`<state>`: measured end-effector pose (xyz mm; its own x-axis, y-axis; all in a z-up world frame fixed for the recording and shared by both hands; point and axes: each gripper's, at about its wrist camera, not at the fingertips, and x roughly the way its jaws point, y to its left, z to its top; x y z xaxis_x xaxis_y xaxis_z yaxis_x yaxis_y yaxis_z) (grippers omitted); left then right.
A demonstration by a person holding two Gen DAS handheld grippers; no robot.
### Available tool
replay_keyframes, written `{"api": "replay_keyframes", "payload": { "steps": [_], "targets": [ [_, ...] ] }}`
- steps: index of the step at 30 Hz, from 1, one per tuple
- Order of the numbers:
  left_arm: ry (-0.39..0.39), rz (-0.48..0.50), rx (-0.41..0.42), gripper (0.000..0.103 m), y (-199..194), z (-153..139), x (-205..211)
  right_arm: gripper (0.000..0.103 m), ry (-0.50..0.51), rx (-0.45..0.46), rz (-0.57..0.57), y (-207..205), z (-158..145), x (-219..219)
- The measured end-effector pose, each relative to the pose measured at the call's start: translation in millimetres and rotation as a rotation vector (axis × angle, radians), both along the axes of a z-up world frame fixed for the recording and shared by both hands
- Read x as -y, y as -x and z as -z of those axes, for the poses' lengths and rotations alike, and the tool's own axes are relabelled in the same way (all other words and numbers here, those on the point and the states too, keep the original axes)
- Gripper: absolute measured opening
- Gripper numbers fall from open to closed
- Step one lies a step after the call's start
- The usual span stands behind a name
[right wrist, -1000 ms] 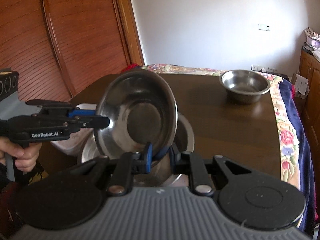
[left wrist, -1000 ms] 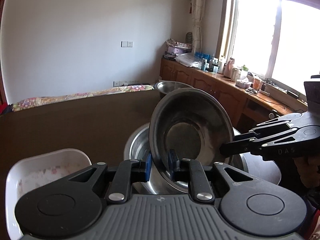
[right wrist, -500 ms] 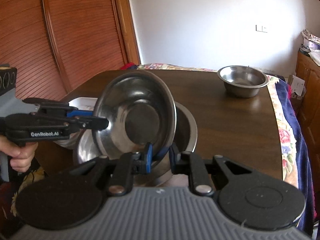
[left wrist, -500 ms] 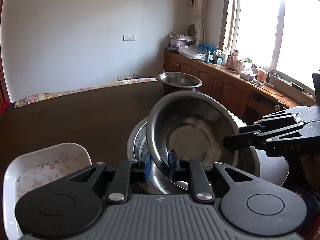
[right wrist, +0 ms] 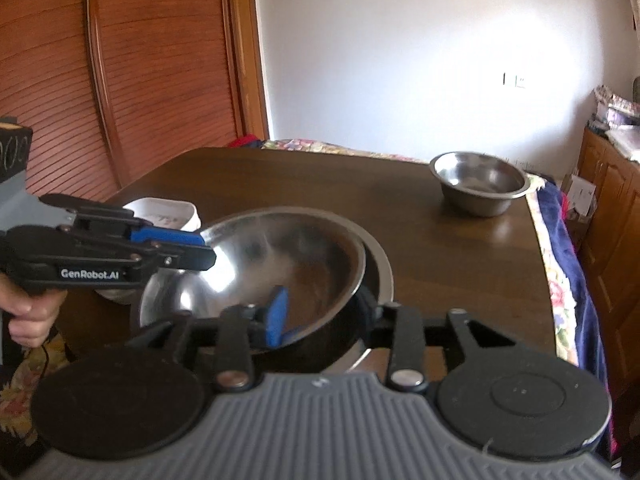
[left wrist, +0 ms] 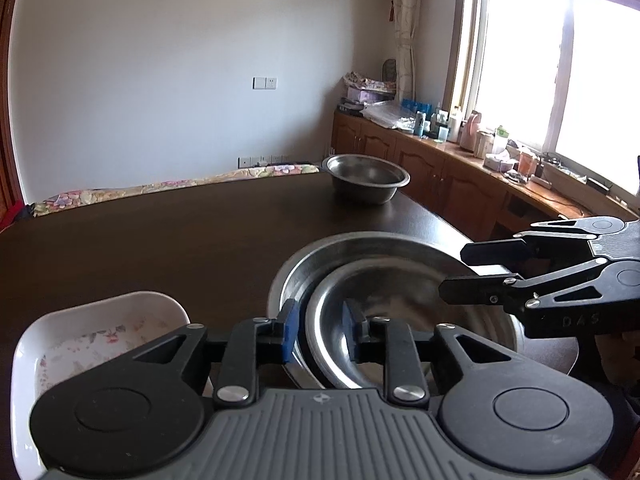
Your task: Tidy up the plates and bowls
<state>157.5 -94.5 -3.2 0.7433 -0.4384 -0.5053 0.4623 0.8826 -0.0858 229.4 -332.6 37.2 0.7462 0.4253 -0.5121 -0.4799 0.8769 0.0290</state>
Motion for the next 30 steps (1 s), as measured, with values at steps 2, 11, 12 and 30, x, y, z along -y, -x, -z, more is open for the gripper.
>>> {"api": "replay_keyframes", "payload": {
  "steps": [2,11,12,30],
  "targets": [
    [0.012,-0.007,0.013,0.065,3.5,-3.6,-3.0,0.05,0.024,0.031,0.001,2.5,-1.9,-3.5],
    [0.039,-0.017,0.069,0.086,7.7,-17.5,-3.7,0.054,-0.002,0.08,0.042,0.9,-9.9,6.5],
    [0.041,-0.019,0.074,0.087,7.8,-18.6,-3.3,0.054,-0.006,0.082,0.049,0.7,-10.3,7.9],
    [0.049,-0.054,0.149,0.103,-22.3,-38.3,6.2,0.094,-0.04,0.172,0.203,-21.8,-17.3,44.1]
  ]
}}
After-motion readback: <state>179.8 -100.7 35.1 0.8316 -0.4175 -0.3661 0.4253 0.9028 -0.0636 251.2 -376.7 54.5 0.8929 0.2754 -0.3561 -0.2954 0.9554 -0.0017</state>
